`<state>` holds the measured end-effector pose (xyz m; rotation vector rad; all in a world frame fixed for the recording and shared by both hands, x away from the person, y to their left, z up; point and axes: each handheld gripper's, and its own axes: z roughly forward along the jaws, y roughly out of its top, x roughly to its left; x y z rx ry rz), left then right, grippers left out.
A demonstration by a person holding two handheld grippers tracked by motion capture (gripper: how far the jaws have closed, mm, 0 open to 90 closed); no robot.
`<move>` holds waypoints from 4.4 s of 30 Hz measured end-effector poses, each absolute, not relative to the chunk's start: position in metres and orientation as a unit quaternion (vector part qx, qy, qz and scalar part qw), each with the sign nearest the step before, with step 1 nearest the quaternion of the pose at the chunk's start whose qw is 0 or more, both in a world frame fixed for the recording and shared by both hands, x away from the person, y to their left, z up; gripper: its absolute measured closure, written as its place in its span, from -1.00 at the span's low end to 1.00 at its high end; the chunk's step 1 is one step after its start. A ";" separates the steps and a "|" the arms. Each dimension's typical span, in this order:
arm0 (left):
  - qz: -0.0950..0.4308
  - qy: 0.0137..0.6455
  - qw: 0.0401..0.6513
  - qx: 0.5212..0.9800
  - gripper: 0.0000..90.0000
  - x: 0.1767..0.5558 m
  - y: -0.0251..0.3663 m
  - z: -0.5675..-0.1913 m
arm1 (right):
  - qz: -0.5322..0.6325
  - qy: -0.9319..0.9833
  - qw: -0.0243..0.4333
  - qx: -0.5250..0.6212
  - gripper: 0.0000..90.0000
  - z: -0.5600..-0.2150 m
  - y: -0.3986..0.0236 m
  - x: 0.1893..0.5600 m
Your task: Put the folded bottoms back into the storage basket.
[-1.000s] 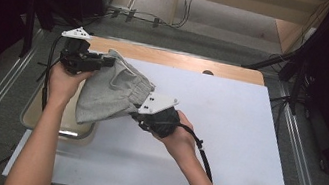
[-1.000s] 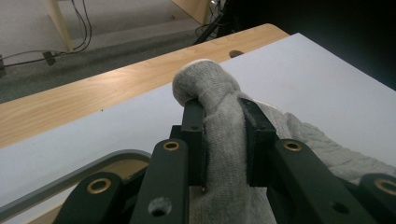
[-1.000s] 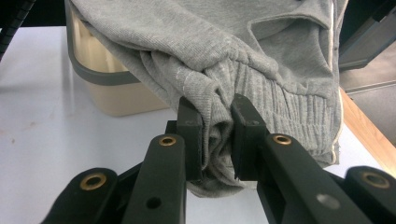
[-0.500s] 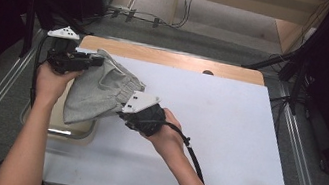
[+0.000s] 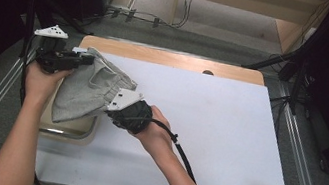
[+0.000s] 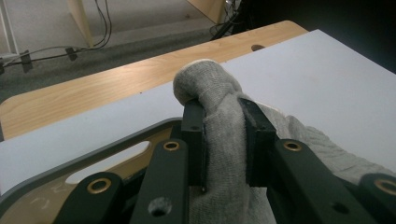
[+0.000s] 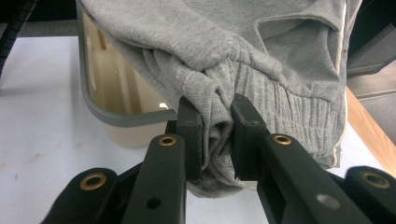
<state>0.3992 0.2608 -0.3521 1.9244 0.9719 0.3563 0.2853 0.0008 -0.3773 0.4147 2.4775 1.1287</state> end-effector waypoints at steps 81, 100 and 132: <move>0.139 0.365 0.481 0.785 -1.00 0.370 0.278 -0.356 | 0.431 0.871 0.138 0.193 -1.00 -0.378 0.013 0.303; 0.114 0.302 0.498 0.805 -1.00 0.336 0.228 -0.375 | 0.455 0.849 0.151 0.224 -1.00 -0.385 -0.054 0.285; 0.104 0.264 0.497 0.820 -1.00 0.302 0.187 -0.395 | 0.490 0.805 0.158 0.294 -1.00 -0.397 -0.180 0.246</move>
